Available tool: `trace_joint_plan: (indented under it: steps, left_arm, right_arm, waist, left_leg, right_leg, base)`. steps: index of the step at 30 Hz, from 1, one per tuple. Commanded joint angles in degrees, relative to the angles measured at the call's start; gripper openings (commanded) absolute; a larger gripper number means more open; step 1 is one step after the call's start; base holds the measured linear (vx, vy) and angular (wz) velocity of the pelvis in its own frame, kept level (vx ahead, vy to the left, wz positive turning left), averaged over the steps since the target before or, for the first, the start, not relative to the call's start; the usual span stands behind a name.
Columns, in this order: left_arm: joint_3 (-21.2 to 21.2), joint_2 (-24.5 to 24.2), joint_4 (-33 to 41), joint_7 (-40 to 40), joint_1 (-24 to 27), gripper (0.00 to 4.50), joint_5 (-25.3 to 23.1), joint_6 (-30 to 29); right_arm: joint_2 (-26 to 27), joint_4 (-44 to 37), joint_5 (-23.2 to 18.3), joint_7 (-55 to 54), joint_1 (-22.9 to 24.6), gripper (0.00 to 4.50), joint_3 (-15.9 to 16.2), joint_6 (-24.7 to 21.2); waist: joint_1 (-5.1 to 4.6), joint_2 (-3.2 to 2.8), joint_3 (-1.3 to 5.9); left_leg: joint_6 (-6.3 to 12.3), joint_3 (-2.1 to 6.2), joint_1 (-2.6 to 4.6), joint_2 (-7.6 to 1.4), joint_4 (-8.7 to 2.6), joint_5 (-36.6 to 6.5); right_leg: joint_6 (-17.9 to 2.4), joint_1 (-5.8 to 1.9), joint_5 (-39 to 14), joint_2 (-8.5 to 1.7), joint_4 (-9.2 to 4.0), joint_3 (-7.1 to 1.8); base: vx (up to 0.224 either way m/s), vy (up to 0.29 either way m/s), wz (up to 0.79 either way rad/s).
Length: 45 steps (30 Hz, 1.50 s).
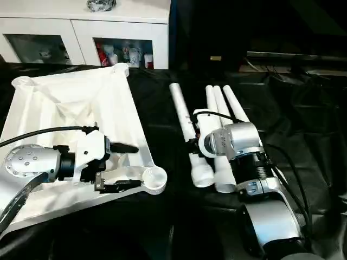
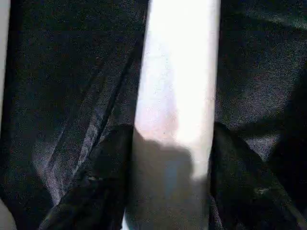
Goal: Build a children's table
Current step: Pick table leg
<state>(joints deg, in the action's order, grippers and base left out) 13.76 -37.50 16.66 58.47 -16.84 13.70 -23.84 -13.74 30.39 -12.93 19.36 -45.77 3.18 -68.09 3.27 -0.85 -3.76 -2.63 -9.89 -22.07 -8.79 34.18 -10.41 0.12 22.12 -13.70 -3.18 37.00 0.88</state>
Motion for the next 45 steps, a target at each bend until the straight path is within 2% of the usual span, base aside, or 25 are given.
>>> trace_joint_plan:
  steps: [1, 2, 3, 8, 10, 13, 14, 15, 17, 18, 19, 20, 21, 23, 24, 25, 26, 27, 28, 31, 33, 34, 39, 44, 45]
  left_arm:
    - [-0.58, 1.13, -0.96, -1.4, -1.11, 4.5, -0.71, 0.34]
    - [-0.92, 2.11, -1.58, -2.58, -1.34, 4.5, -0.92, 0.95]
    - [-1.46, 3.51, -2.31, -4.08, -1.86, 4.5, -0.61, 0.65]
    - [-4.85, 8.46, -3.95, -7.88, -4.31, 4.5, 5.26, -8.17]
    - [-7.64, 12.37, -6.97, -11.93, -6.6, 4.5, 8.14, -12.55]
    - [-11.63, 17.99, -10.53, -18.24, -9.56, 4.5, 11.21, -16.8]
    - [-12.11, 18.68, -10.94, -19.03, -9.92, 4.5, 11.54, -17.2]
    - [-14.77, 21.8, -13.22, -23.1, -11.88, 4.5, 13.03, -19.57]
    - [-18.35, 25.28, -16.15, -27.65, -14.45, 4.5, 15.14, -21.87]
    - [-21.46, 28.08, -18.9, -31.21, -16.83, 4.5, 17.23, -24.36]
    - [-22.56, 29.0, -19.87, -32.39, -17.74, 4.5, 18.01, -25.69]
    - [-22.57, 29.08, -19.95, -32.37, -17.83, 4.5, 18.09, -25.63]
    - [-22.85, 29.97, -20.47, -32.43, -18.62, 4.5, 18.85, -25.27]
    - [-23.59, 31.14, -20.62, -32.62, -19.48, 4.5, 20.55, -25.22]
    - [-26.88, 34.16, -20.97, -34.71, -21.6, 4.5, 25.09, -27.18]
    - [-27.96, 35.12, -21.0, -35.39, -22.41, 4.5, 26.53, -28.25]
    - [-28.51, 35.58, -21.0, -35.79, -22.83, 4.5, 27.17, -28.94]
    - [-28.76, 36.02, -20.9, -35.8, -23.17, 4.5, 27.59, -29.41]
    - [-28.75, 36.24, -20.83, -35.82, -23.37, 4.5, 27.73, -29.82]
    - [-28.16, 36.91, -20.98, -36.42, -23.58, 4.5, 27.04, -29.53]
    - [-28.82, 37.64, -20.96, -36.97, -23.74, 4.5, 28.16, -29.39]
    - [-29.29, 38.41, -20.39, -37.56, -23.74, 4.2, 29.5, -29.63]
    - [-28.58, 39.31, -18.5, -39.07, -23.18, 3.89, 30.03, -31.11]
    - [-26.77, 39.68, -17.6, -41.96, -23.05, 3.56, 27.17, -30.92]
    - [-25.72, 40.11, -17.18, -45.02, -23.14, 3.35, 25.09, -30.76]
  right_arm:
    - [0.28, 1.48, -0.54, -0.09, -0.38, 1.97, -1.08, -0.86]
    - [0.56, 1.66, -0.86, -0.32, -0.31, 1.92, -1.94, -1.01]
    - [0.92, 1.88, -1.3, -0.5, -0.28, 1.9, -3.07, -1.08]
    - [1.74, 1.37, -3.55, 0.16, -0.33, 1.85, -6.55, -0.16]
    - [2.45, -1.69, -6.86, 2.39, 0.54, 1.85, -9.98, 2.38]
    - [3.06, -7.54, -11.14, 6.87, 3.06, 1.85, -13.25, 7.36]
    - [3.14, -8.26, -11.58, 7.45, 3.39, 1.85, -13.62, 7.88]
    - [2.66, -11.19, -12.74, 10.19, 4.8, 1.84, -13.65, 9.01]
    - [2.01, -14.35, -14.97, 13.35, 6.15, 1.84, -14.51, 8.49]
    - [1.34, -17.88, -17.71, 16.77, 7.61, 1.84, -15.6, 7.91]
    - [1.05, -19.39, -18.91, 18.11, 8.25, 1.84, -15.96, 7.86]
    - [1.0, -19.68, -19.15, 18.3, 8.36, 1.84, -16.03, 7.76]
    - [0.5, -22.1, -21.11, 19.82, 9.36, 1.84, -16.48, 6.97]
    - [0.13, -23.96, -22.46, 20.82, 10.16, 1.84, -16.59, 6.41]
    - [-0.55, -27.65, -24.59, 22.99, 12.13, 1.84, -16.26, 6.84]
    - [-0.61, -28.67, -25.3, 23.54, 12.65, 1.84, -16.32, 6.79]
    - [-0.6, -29.11, -25.64, 23.75, 12.87, 1.84, -16.38, 6.73]
    - [-0.61, -29.7, -26.07, 24.23, 13.21, 1.84, -16.37, 6.77]
    - [-0.61, -30.22, -26.53, 24.69, 13.5, 1.84, -16.36, 6.78]
    - [-0.91, -32.08, -27.74, 25.89, 14.27, 1.84, -15.81, 6.33]
    - [-1.06, -32.56, -27.86, 25.93, 14.51, 1.84, -15.39, 6.36]
    - [-1.45, -32.92, -27.7, 25.91, 14.87, 1.84, -14.61, 6.68]
    - [-2.48, -34.45, -26.56, 26.24, 15.88, 1.84, -12.06, 8.06]
    - [-2.9, -36.2, -23.11, 24.94, 16.34, 1.84, -9.23, 11.96]
    - [-2.59, -36.38, -20.5, 22.25, 16.0, 1.84, -7.79, 13.97]
  waist:
    - [0.04, -0.1, 3.8]
    - [-0.03, 0.12, 3.91]
    - [0.1, 0.01, 3.97]
    - [0.03, 0.25, 4.07]
    - [0.04, 0.83, 4.38]
    - [0.58, 0.84, 4.51]
    - [0.58, 0.84, 4.51]
    - [0.73, 1.02, 4.61]
    - [0.93, 1.04, 4.59]
    - [1.03, 1.18, 4.65]
    - [1.54, 1.2, 4.67]
    - [1.54, 1.2, 4.67]
    - [1.76, 1.53, 4.58]
    - [1.99, 1.49, 4.55]
    - [2.23, 1.55, 4.57]
    - [2.31, 1.57, 4.52]
    - [2.42, 1.68, 4.54]
    - [2.4, 1.4, 4.5]
    - [2.34, 1.63, 4.4]
    - [2.2, 1.55, 4.29]
    - [2.08, 1.57, 4.35]
    - [2.04, 1.85, 4.32]
    - [2.12, 1.94, 4.28]
    - [2.05, 1.95, 4.27]
    - [2.01, 1.92, 4.22]
  left_leg:
    - [-2.46, 0.82, 1.21, -3.41, -3.61, -5.52]
    - [-2.47, 0.73, 1.16, -3.38, -3.54, -5.34]
    - [-2.47, 0.76, 1.21, -3.42, -3.48, -4.96]
    - [-2.01, 0.67, 1.07, -3.2, -3.33, -4.39]
    - [-0.83, 0.61, 0.97, -3.17, -3.08, -3.13]
    - [1.15, 0.59, 0.85, -3.35, -2.87, -1.89]
    - [1.15, 0.59, 0.85, -3.35, -2.87, -1.89]
    - [2.3, 0.63, 0.73, -3.29, -2.76, -0.92]
    - [3.15, 0.6, 0.86, -3.35, -2.58, -0.99]
    - [3.59, 0.7, 0.75, -3.32, -2.54, -0.68]
    - [3.95, 0.8, 1.03, -3.5, -2.47, -1.01]
    - [3.95, 0.8, 1.03, -3.5, -2.47, -1.01]
    - [4.39, 0.85, 0.76, -3.41, -2.6, -0.9]
    - [4.5, 0.79, 0.87, -3.42, -2.54, -0.74]
    - [4.26, 0.74, 0.83, -3.48, -2.45, -0.92]
    - [4.12, 0.63, 0.93, -3.5, -2.4, -1.36]
    - [4.42, 0.78, 0.88, -3.48, -2.39, -1.7]
    - [4.4, 0.88, 0.77, -3.49, -2.46, -1.58]
    - [4.33, 0.88, 0.82, -3.46, -2.53, -1.97]
    - [3.78, 0.97, 0.82, -3.52, -2.68, -2.56]
    - [3.5, 0.98, 0.8, -3.47, -2.67, -2.39]
    - [3.36, 0.96, 0.77, -3.46, -2.7, -2.37]
    - [3.77, 0.98, 0.65, -3.44, -2.64, -1.76]
    - [3.27, 1.1, 0.72, -3.72, -2.75, -2.25]
    - [3.08, 1.06, 0.76, -3.64, -2.74, -2.54]
  right_leg:
    - [-13.58, -2.34, 1.14, -3.99, -3.93, -2.3]
    - [-13.72, -2.48, 1.43, -3.98, -3.93, -2.35]
    - [-13.9, -2.47, 2.03, -4.05, -3.88, -2.35]
    - [-14.79, -2.69, 3.52, -3.99, -3.74, -2.3]
    - [-15.07, -2.95, 4.7, -4.05, -3.68, -2.28]
    - [-15.12, -3.14, 7.57, -4.19, -3.6, -2.28]
    - [-15.12, -3.14, 7.57, -4.19, -3.6, -2.28]
    - [-15.39, -3.22, 8.91, -4.09, -3.4, -2.1]
    - [-15.77, -3.23, 9.29, -4.12, -3.58, -2.12]
    - [-16.04, -3.39, 9.35, -4.19, -3.55, -2.09]
    - [-16.03, -3.21, 8.74, -4.35, -3.62, -2.09]
    - [-16.03, -3.21, 8.74, -4.35, -3.62, -2.09]
    - [-15.63, -3.34, 7.57, -4.38, -3.73, -2.04]
    - [-15.39, -3.19, 6.62, -4.35, -3.85, -2.06]
    - [-16.05, -3.21, 6.59, -4.4, -3.82, -2.02]
    - [-16.34, -3.19, 6.59, -4.47, -3.89, -2.07]
    - [-16.75, -3.15, 5.94, -4.57, -3.96, -2.01]
    - [-16.47, -3.2, 5.41, -4.58, -3.96, -1.99]
    - [-15.93, -3.1, 4.02, -4.48, -4.13, -1.95]
    - [-14.48, -3.15, 1.67, -4.5, -4.47, -1.97]
    - [-14.5, -3.15, 1.46, -4.51, -4.51, -1.95]
    - [-14.59, -3.22, 1.53, -4.46, -4.52, -1.94]
    - [-14.19, -3.23, 2.24, -4.5, -4.48, -1.97]
    - [-13.24, -3.06, 1.04, -4.53, -4.54, -1.96]
    - [-12.91, -3.01, 0.21, -4.55, -4.66, -2.03]
  base:
    - [0.0, 0.0, 0.0]
    - [0.0, 0.0, 0.0]
    - [0.0, 0.0, 0.0]
    - [0.0, 0.0, 0.0]
    - [0.0, 0.0, 0.0]
    - [0.0, 0.0, 0.0]
    - [0.0, 0.0, 0.0]
    - [0.0, 0.0, 0.0]
    - [0.0, 0.0, 0.0]
    - [0.0, 0.0, 0.0]
    - [0.0, 0.0, 0.0]
    - [0.0, 0.0, 0.0]
    - [0.0, 0.0, 0.0]
    - [0.0, 0.0, 0.0]
    - [0.0, 0.0, 0.0]
    - [0.0, 0.0, 0.0]
    - [0.0, 0.0, 0.0]
    - [0.0, 0.0, 0.0]
    - [0.0, 0.0, 0.0]
    - [0.0, 0.0, 0.0]
    - [0.0, 0.0, 0.0]
    - [0.0, 0.0, 0.0]
    - [0.0, 0.0, 0.0]
    - [0.0, 0.0, 0.0]
    - [0.0, 0.0, 0.0]
